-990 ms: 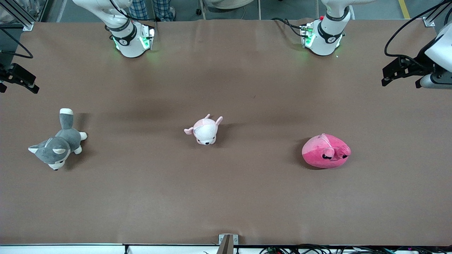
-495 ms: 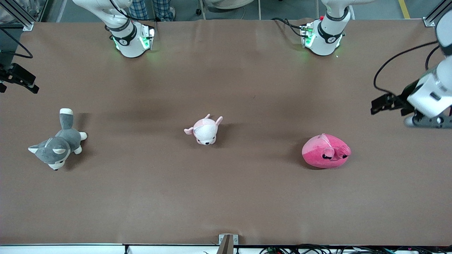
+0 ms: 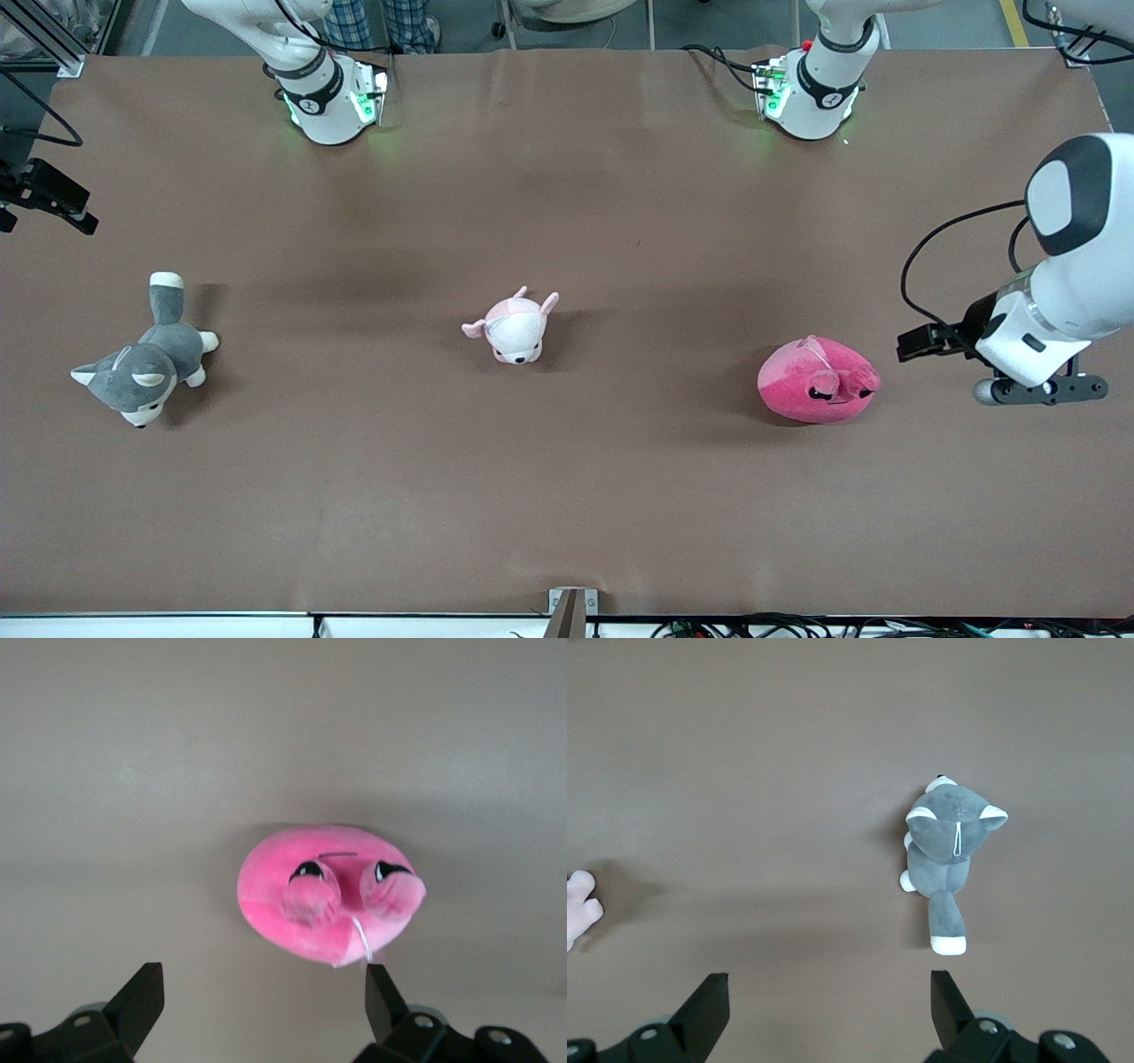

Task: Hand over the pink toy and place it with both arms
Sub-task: 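Move the left gripper toward the large pink plush toy, then lower the left gripper and grasp the pink plush by its ears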

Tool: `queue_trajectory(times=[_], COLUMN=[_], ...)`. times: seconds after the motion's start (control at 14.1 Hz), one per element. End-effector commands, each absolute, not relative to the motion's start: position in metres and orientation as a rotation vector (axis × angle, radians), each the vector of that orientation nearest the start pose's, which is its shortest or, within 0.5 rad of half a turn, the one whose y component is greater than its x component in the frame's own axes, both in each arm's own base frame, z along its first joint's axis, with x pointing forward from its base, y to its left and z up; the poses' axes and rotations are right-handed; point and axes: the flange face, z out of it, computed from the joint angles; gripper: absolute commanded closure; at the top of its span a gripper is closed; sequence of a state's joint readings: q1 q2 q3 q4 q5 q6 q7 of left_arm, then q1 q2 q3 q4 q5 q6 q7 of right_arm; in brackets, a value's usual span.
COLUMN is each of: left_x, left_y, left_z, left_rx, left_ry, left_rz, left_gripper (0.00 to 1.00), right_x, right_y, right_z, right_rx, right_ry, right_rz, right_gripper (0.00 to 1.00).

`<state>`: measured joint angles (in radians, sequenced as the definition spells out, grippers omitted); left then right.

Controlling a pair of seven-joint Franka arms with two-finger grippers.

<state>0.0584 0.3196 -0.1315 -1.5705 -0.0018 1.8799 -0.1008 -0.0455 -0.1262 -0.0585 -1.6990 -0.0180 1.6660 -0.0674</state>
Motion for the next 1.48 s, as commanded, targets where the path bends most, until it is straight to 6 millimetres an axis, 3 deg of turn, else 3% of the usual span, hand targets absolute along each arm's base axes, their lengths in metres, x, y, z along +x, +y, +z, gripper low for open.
queue_trajectory(times=[0.0, 0.21, 0.42, 0.64, 0.85, 1.06, 1.34, 1.41], left_x=[0.666, 0.661, 0.661, 0.663, 0.662, 0.662, 0.662, 0.662], left_y=[-0.04, -0.051, -0.053, -0.054, -0.051, -0.05, -0.054, -0.055], left_z=[0.438, 0.409, 0.388, 0.371, 0.362, 0.355, 0.354, 0.355], left_rx=[-3.206, -3.25, -3.287, -3.311, -3.309, -3.308, -3.308, -3.307], left_ry=[-0.083, -0.193, -0.243, -0.284, -0.289, -0.293, -0.288, -0.286], left_rz=[-0.015, -0.027, -0.008, 0.012, 0.033, 0.048, 0.05, 0.047], left_gripper=[0.0, 0.0, 0.17, 0.21, 0.31, 0.48, 0.86, 0.88], right_x=[0.514, 0.513, 0.514, 0.515, 0.514, 0.513, 0.513, 0.513], right_y=[-0.058, -0.057, -0.055, -0.043, -0.039, -0.039, -0.038, -0.034], right_z=[0.642, 0.64, 0.64, 0.64, 0.638, 0.636, 0.636, 0.636], right_rx=[-3.17, -3.17, -3.163, -3.153, -3.145, -3.147, -3.145, -3.145], right_ry=[0.044, 0.049, 0.056, 0.025, 0.011, 0.011, 0.006, -0.003], right_rz=[-0.127, -0.108, -0.109, -0.11, -0.089, -0.069, -0.062, -0.062], right_gripper=[0.0, 0.0, 0.0, 0.0, 0.0, 0.0, 0.0, 0.0])
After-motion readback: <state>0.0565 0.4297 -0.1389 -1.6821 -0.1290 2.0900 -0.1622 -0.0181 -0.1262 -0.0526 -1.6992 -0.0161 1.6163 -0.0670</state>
